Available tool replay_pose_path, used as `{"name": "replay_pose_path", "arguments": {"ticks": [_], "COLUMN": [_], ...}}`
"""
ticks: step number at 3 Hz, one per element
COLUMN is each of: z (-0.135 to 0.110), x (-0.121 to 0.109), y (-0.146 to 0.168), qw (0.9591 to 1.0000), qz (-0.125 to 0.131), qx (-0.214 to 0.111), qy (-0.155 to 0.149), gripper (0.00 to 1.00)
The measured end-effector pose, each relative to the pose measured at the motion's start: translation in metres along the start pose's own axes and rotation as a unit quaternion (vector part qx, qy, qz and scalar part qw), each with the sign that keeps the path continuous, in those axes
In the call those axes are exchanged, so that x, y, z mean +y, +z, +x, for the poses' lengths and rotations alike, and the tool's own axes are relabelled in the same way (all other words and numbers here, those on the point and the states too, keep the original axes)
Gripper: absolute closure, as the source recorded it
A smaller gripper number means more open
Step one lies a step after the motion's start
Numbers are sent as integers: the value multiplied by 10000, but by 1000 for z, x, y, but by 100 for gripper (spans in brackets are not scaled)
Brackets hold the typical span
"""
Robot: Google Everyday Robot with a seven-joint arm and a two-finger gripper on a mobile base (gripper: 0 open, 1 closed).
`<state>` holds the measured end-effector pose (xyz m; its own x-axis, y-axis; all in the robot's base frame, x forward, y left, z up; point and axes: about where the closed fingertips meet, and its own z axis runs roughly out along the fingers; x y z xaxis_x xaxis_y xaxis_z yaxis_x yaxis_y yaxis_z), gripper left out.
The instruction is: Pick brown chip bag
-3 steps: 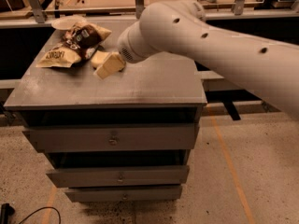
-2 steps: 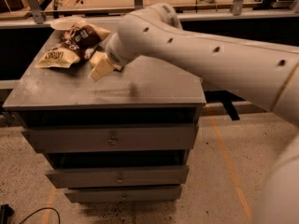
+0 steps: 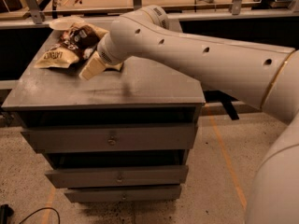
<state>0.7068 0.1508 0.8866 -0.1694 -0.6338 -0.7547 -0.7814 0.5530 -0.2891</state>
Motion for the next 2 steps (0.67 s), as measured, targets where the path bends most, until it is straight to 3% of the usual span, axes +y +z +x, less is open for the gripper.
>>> {"name": "replay_pose_path", "arguments": {"ticks": [1, 2], "z": [-29, -52], "x": [15, 28], "y": [22, 39], "qw": [9968, 9909], "qz": [-395, -713], "qx": [-689, -1130], "qy": [-73, -163], "gripper": [0, 0]}}
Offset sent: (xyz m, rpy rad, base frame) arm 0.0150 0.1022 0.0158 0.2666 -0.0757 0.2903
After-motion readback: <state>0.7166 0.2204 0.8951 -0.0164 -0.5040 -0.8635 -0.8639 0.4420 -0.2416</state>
